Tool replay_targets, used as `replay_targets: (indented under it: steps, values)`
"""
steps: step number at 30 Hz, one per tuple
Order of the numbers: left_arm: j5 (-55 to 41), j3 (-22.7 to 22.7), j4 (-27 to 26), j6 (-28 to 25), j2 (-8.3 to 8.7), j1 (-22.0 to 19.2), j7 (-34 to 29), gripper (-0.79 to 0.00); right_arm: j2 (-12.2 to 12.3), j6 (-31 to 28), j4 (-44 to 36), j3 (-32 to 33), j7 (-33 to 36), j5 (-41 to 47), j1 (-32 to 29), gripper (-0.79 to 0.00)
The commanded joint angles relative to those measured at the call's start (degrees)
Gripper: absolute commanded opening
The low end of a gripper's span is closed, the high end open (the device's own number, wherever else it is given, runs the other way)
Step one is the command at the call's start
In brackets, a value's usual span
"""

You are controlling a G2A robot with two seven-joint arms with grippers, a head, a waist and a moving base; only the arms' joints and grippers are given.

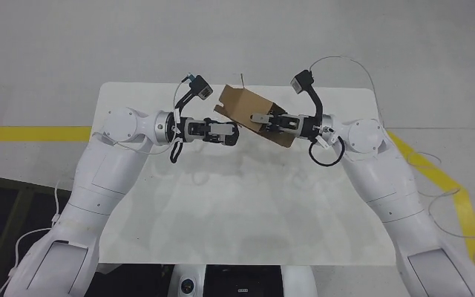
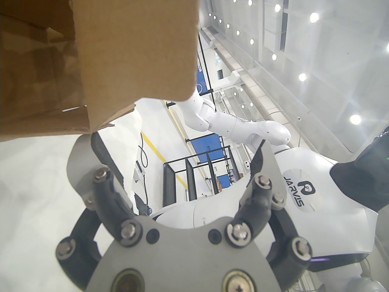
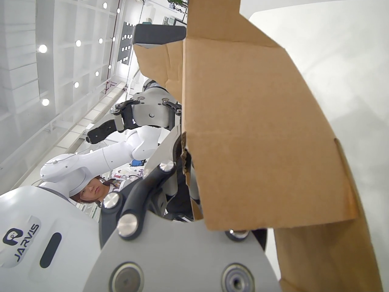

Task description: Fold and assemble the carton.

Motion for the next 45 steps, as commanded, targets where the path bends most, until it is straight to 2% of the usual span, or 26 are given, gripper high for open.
replay_targets:
  steps: [1,8,15,21,26,29,33,38,45]
  values:
    - [0.06,0.04,-0.13,0.17,0.00,0.02,-0.05,0.000,-0.07,0.04,-0.18,-0.13,0.04,-0.04,-0.03,-0.785]
    - [-0.35,-0.23,0.12,0.22,0.03,0.00,-0.44,0.000,-0.08,-0.44,0.61,0.57,0.46,0.33,-0.02,-0.785]
    - [-0.90,-3.28,1.35,-0.49,0.75,-0.11,-2.12,0.000,0.42,-0.79,2.74,2.40,4.56,1.47,0.03,-0.785]
    - [-0.07,-6.17,2.20,-1.83,1.63,0.92,-3.53,0.000,0.76,-1.44,5.85,2.93,12.35,3.06,1.54,-0.785]
    - [0.86,-8.52,3.53,-5.12,2.24,2.15,-2.88,0.000,1.11,-2.99,7.31,2.61,20.79,2.45,3.79,-0.785]
    - [0.57,-9.02,5.15,-6.85,2.31,2.48,-1.97,0.000,1.25,-1.43,8.24,2.28,24.53,4.14,4.68,-0.785]
    - [0.63,-9.06,6.76,-8.83,2.35,2.35,-2.16,0.000,1.79,-0.19,6.63,1.70,25.78,5.01,5.13,-0.785]
    - [3.03,-8.59,4.44,-9.61,2.68,2.38,-1.39,0.000,2.58,0.23,6.02,1.24,26.20,5.69,5.24,-0.785]
    - [3.03,-8.59,4.44,-9.61,2.68,2.38,-1.39,0.000,3.09,-0.80,6.63,1.25,25.16,9.46,5.84,-0.785]
